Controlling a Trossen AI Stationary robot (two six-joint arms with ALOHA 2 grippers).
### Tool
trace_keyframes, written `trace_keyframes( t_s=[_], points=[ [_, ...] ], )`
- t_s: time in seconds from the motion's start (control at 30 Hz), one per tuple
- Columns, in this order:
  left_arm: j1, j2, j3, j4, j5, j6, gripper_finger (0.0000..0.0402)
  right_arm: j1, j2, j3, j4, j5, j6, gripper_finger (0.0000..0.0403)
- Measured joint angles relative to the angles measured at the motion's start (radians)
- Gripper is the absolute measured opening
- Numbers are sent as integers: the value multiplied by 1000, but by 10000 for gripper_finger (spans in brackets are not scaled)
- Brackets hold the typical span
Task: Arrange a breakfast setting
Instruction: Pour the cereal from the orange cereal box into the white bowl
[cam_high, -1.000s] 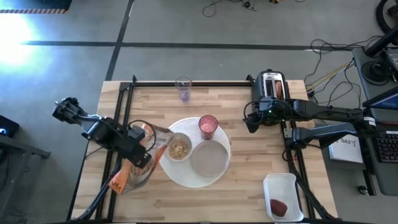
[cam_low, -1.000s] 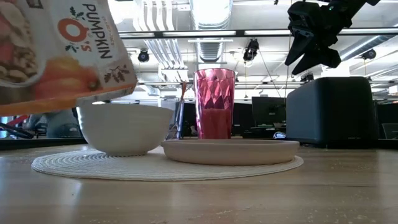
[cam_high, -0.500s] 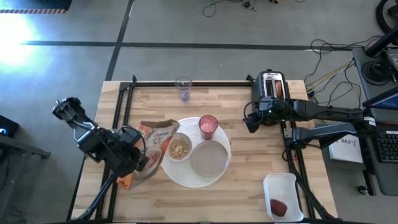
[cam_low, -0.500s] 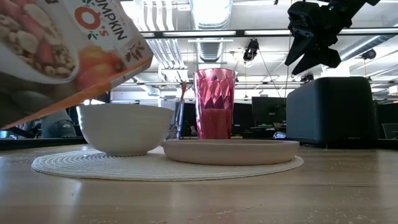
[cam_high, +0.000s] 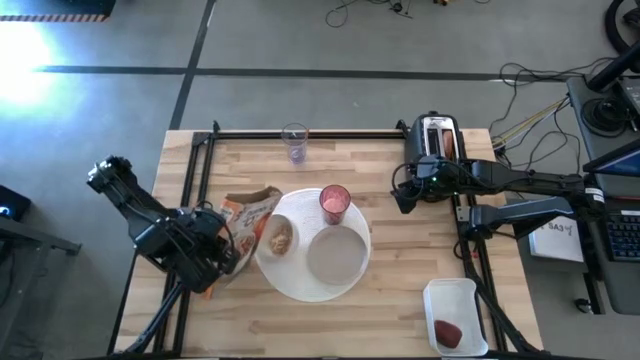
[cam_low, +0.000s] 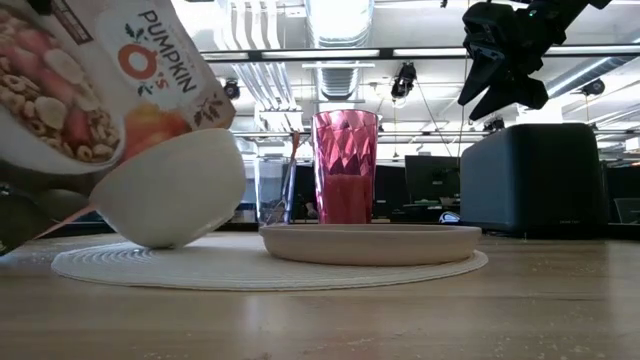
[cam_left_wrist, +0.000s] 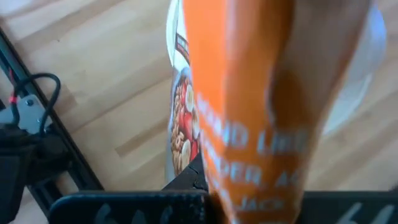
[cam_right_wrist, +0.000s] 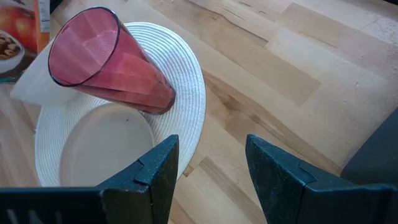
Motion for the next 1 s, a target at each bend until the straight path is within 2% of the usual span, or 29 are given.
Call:
trace_keyframes(
  t_s=[0.17,0.47,1.0],
  points=[
    [-5,-1,-17,0,-15,0,0,0,0,0,0,0,0,176],
    [-30,0,47,1,-25,12,0,0,0,0,0,0,0,176],
    [-61,-19,85,1,-132,12,0,0,0,0,0,0,0,176]
  ],
)
